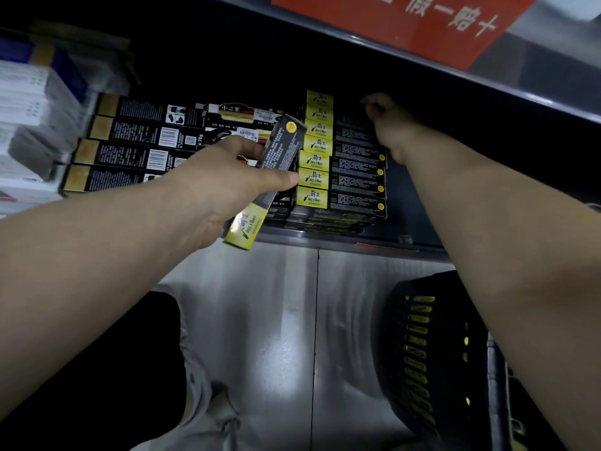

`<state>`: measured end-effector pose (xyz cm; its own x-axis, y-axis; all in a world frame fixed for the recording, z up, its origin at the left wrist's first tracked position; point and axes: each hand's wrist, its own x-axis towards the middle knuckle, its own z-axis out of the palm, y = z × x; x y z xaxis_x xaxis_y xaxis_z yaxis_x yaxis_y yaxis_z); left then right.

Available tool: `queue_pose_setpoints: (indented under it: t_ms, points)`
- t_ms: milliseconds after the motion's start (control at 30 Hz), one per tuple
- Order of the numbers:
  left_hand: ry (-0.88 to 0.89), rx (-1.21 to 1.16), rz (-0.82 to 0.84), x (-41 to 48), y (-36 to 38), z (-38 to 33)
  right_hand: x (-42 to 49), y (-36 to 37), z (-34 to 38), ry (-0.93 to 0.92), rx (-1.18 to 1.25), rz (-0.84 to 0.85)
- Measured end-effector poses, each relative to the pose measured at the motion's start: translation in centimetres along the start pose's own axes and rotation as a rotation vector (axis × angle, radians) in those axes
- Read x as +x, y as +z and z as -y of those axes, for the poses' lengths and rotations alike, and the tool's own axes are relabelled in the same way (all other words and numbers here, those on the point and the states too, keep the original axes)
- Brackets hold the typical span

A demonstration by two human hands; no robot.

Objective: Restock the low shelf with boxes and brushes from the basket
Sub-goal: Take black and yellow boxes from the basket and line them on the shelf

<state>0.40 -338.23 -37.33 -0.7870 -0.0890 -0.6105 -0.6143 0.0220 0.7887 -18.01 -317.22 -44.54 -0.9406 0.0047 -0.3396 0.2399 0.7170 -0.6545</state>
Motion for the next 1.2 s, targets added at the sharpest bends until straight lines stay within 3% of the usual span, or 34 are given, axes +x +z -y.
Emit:
queue_pose_setpoints:
  t_ms: [133, 267, 467, 567, 700, 833, 900, 1000, 1200]
  points:
    - [0.056, 0.072, -0.026, -0.2, 0.1, -0.1, -0.5, -0.4, 0.3, 0.001, -0.067, 0.032]
    - [0.111, 0.147, -0.054, -0.3, 0.1, -0.2, -2.9, -1.5, 2.7, -0.069, -0.371, 0.035]
    - [0.251, 0.315, 0.047, -0.8, 1.0, -0.9, -14.3, -3.5, 6.8, -0.535, -0.335, 0.534]
    - [0.315, 0.383, 0.140, -1.3, 1.7, -1.2, -16.5, -3.5, 5.9, -0.648, -0.432, 0.370]
    - [0.403, 0.633, 0.016, -0.9, 1.7, -1.2, -15.8, -4.5, 3.6, -0.464, -0.515, 0.228]
    - [0.315, 0.663, 0.033, -0.4, 1.7, -0.3, -14.5, -4.9, 0.8, -0.226, -0.334, 0.271]
    - [0.242, 0.653, 0.067, -0.3, 2.2, 0.2, -13.9, -4.5, 0.0, -0.152, -0.366, 0.291]
    - [0.158, 0.598, 0.097, -0.1, 3.2, 0.7, -13.3, -3.7, -0.3, -0.128, -0.532, 0.295]
    - [0.124, 0.540, 0.069, 0.3, 4.1, 0.9, -13.3, -3.5, -0.6, -0.192, -0.569, 0.297]
